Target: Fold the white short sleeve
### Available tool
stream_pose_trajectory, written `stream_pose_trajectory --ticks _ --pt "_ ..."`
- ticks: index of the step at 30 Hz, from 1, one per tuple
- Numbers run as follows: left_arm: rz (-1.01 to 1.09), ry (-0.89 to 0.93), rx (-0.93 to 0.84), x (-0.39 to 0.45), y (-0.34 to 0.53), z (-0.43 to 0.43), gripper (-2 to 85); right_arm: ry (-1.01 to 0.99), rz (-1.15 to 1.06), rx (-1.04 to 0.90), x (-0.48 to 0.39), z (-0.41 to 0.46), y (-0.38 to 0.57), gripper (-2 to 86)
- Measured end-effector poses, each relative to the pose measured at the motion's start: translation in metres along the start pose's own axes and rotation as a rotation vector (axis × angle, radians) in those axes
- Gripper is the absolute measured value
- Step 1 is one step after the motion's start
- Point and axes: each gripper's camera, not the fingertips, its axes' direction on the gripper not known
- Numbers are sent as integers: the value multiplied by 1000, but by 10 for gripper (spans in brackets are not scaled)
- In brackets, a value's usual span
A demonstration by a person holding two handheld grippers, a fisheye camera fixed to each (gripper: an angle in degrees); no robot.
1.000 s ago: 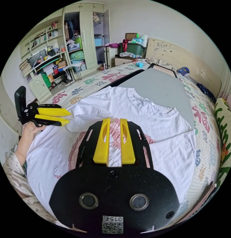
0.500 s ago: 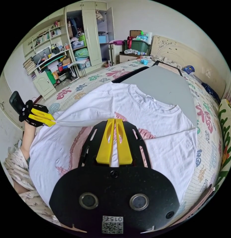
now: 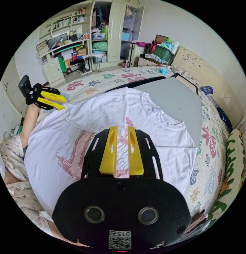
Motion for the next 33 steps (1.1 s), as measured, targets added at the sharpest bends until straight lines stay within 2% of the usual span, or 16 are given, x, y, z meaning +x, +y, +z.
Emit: stream_pose_trajectory --ticks 6,9,11,13,16,19,21,25,28,33 --pt "21 -114 -164 6 -10 9 67 -189 -229 72 -60 -4 -12 83" --pt "52 -118 -183 15 -16 6 60 -263 -386 -42 -98 20 -14 89" --pt "46 -122 -188 14 -19 0 54 -173 -446 -114 -119 39 -11 93" --pt "34 -114 -193 12 -20 -3 48 -102 -441 -109 -125 45 -9 89" --pt "34 -121 -208 13 -23 -6 36 -171 -415 -109 -120 43 -6 47" --pt "41 -130 -219 16 -26 -8 27 -253 -452 -168 -119 43 1 54" --pt "43 -131 -219 17 -26 -10 23 -240 -465 -180 -120 43 6 59" --pt "35 -123 -216 17 -26 -15 20 -200 -370 -23 -113 31 5 72" --pt "31 -120 -216 17 -26 -18 18 -90 -380 -1 -123 35 9 81" --pt "26 -120 -220 17 -23 -19 17 -116 -433 -68 -135 44 13 4"
